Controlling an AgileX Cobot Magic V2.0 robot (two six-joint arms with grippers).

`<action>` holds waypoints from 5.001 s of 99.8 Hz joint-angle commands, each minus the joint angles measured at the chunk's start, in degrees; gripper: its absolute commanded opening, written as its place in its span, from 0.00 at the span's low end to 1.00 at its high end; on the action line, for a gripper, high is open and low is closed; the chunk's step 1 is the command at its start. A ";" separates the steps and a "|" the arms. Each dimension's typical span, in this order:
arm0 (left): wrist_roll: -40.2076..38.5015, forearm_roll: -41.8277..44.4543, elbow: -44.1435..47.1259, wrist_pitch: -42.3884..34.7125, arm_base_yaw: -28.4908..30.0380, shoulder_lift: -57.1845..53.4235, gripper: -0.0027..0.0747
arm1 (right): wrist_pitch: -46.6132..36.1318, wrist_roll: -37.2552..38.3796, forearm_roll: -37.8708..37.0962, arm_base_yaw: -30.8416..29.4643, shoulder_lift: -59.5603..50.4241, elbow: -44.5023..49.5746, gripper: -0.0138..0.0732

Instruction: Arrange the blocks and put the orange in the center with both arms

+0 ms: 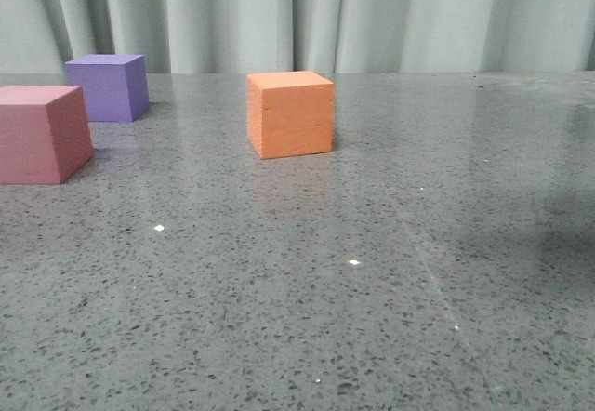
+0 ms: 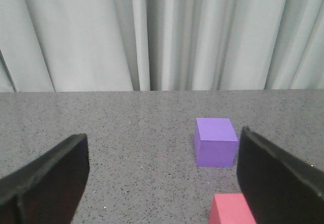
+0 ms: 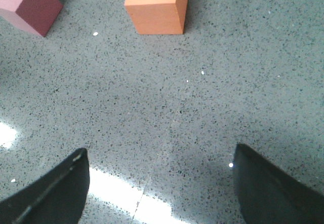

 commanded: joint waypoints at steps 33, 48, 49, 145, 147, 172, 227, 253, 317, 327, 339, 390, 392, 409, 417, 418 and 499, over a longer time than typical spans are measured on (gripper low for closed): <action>22.88 -15.24 -20.50 7.72 -0.78 19.88 0.77 | -4.83 -0.62 -0.29 -0.19 -0.96 -1.37 0.83; 31.32 -20.50 -28.00 10.78 -4.83 27.71 0.77 | -5.42 -0.62 -0.29 -0.19 -0.96 -1.37 0.83; 31.77 -20.50 -28.79 10.94 -5.39 28.07 0.77 | -5.48 -0.62 -0.29 -0.19 -0.96 -1.37 0.83; 46.46 -22.17 -60.24 32.04 -26.44 65.99 0.77 | -6.33 -0.62 -0.24 -0.19 -0.96 -1.37 0.83; 46.46 -22.33 -60.24 32.04 -26.44 66.39 0.77 | -6.33 -0.62 -0.24 -0.19 -0.96 -1.37 0.83; 46.46 -25.24 -60.24 32.70 -26.44 69.05 0.77 | -6.83 -0.62 -0.24 -0.19 -0.96 -1.37 0.83; 48.18 -26.89 -60.24 36.76 -26.81 72.86 0.77 | -6.67 -0.62 -0.23 -0.19 -0.96 -1.37 0.83; 49.28 -23.72 -60.24 37.12 -28.92 75.79 0.77 | -5.82 -0.62 -0.23 -0.19 -0.96 -1.37 0.83; 48.46 -21.08 -61.52 38.84 -29.28 76.20 0.28 | -5.87 -0.62 -0.18 -0.19 -0.96 -1.37 0.83; 44.03 -19.52 -63.83 39.65 -29.06 75.46 0.28 | -5.87 -0.62 -0.18 -0.19 -0.96 -1.37 0.83; 35.08 -15.38 -67.17 40.69 -28.22 73.39 0.28 | -5.87 -0.62 -0.18 -0.19 -0.96 -1.37 0.83; 5.69 -10.05 -67.90 47.17 -17.77 61.84 0.15 | -6.10 -0.62 -0.18 -0.19 -0.96 -1.37 0.83; 5.40 -9.64 -67.51 47.17 -17.43 61.37 0.13 | -6.10 -0.62 -0.18 -0.19 -0.96 -1.37 0.83; 2.30 -6.99 -62.71 46.32 -14.87 57.33 0.04 | -6.21 -0.62 -0.18 -0.19 -0.96 -1.37 0.83; 0.14 -5.81 -59.33 44.02 -13.77 55.43 0.04 | -6.22 -0.62 -0.13 -0.19 -0.96 -1.37 0.83; -0.09 -5.50 -59.04 43.84 -13.73 55.28 0.04 | -6.22 -0.62 -0.13 -0.19 -0.96 -1.37 0.83; -16.42 3.37 -44.58 29.13 -12.80 55.53 0.01 | -5.87 -0.62 0.55 -0.19 -0.96 -1.37 0.83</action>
